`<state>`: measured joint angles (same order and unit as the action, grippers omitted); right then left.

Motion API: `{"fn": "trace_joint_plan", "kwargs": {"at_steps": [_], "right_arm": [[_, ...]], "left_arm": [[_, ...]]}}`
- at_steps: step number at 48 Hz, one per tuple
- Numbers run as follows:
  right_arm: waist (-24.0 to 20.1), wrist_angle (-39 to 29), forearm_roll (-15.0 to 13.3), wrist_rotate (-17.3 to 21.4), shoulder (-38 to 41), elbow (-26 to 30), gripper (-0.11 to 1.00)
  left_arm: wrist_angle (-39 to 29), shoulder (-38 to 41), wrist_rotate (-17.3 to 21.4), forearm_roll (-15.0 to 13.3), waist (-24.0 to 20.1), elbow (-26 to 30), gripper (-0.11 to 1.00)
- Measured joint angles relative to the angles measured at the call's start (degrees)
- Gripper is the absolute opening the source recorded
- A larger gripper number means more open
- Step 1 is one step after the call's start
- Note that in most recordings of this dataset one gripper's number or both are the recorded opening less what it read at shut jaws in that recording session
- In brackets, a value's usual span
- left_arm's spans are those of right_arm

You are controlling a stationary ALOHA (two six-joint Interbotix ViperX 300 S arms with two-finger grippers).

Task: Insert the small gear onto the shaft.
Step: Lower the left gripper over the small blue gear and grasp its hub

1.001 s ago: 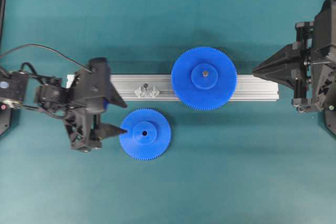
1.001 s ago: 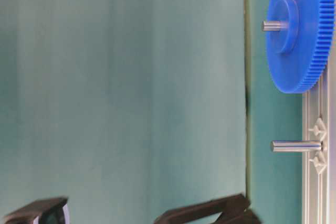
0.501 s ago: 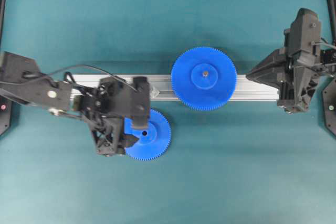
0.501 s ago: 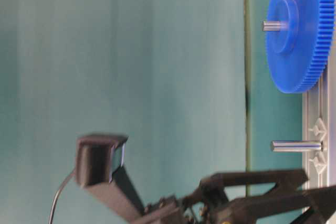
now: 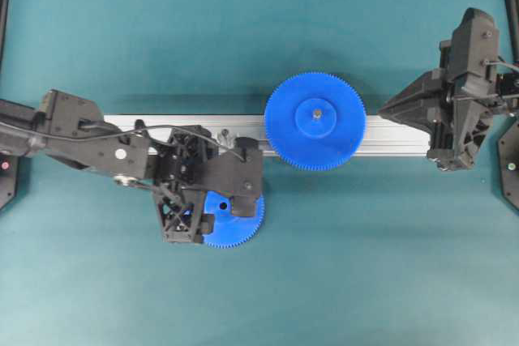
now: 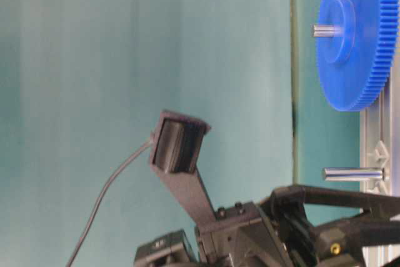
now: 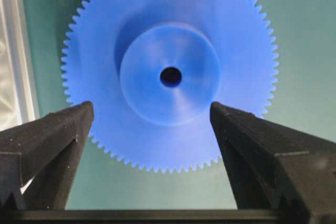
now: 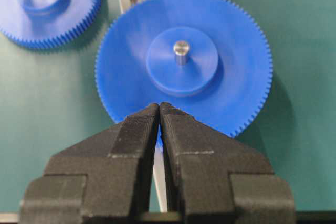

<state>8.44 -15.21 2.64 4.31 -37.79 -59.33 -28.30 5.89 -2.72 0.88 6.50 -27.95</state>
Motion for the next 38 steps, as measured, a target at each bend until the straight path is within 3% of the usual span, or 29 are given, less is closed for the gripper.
{"fn": "trace_joint_plan", "kwargs": {"at_steps": [38], "right_arm": [[0.1, 0.5, 1.1, 0.3, -3.1, -1.8, 0.15]], "left_arm": [[0.5, 3.6, -0.8, 0.0, 0.0, 2.7, 0.92]]}}
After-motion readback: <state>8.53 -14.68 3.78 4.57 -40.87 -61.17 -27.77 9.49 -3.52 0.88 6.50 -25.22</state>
